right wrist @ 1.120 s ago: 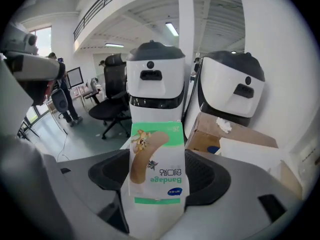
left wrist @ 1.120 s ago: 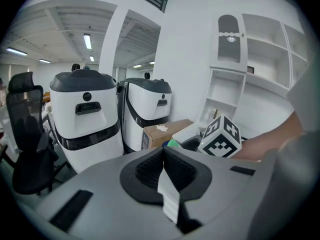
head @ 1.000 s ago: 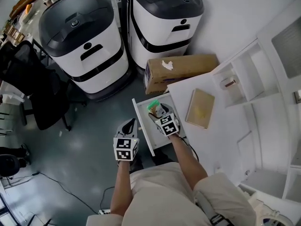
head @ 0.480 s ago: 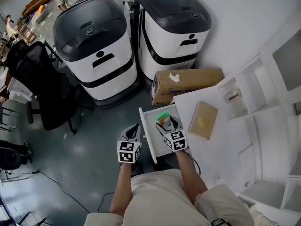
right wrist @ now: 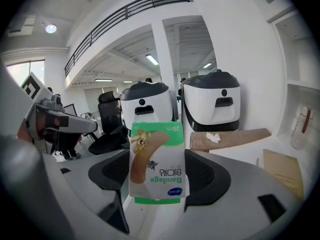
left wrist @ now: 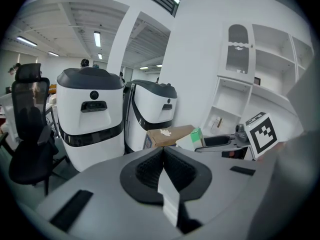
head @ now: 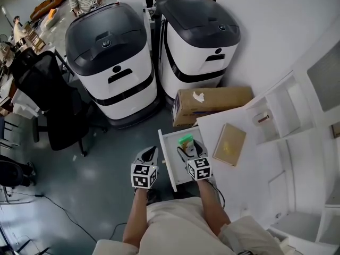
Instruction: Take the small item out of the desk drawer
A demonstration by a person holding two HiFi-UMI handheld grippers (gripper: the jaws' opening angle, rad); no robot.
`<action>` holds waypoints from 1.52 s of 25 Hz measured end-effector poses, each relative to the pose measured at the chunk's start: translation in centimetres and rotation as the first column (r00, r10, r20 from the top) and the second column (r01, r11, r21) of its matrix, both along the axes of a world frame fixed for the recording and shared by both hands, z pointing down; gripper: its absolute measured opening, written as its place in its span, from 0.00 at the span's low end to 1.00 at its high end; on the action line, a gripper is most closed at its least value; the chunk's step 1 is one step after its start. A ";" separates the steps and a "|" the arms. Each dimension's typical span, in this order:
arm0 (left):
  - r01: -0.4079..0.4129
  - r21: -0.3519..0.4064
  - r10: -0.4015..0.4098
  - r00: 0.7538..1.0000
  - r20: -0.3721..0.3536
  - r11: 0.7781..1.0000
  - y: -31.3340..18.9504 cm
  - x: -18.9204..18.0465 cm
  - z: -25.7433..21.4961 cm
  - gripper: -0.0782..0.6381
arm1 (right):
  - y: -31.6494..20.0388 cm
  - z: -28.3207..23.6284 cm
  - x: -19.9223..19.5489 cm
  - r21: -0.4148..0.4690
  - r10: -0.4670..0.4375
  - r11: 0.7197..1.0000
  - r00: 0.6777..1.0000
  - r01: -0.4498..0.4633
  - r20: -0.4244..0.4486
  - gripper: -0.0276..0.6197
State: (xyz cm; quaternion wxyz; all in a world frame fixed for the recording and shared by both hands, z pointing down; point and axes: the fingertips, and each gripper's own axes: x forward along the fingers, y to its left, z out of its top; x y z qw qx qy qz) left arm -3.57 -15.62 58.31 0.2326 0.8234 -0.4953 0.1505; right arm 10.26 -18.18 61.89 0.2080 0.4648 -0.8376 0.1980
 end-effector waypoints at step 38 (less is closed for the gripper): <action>-0.081 -0.022 0.081 0.997 0.004 0.997 0.6 3.3 0.8 0.13 | 0.3 -0.4 2.3 0.007 0.049 0.999 0.999 -0.049 0.015 0.59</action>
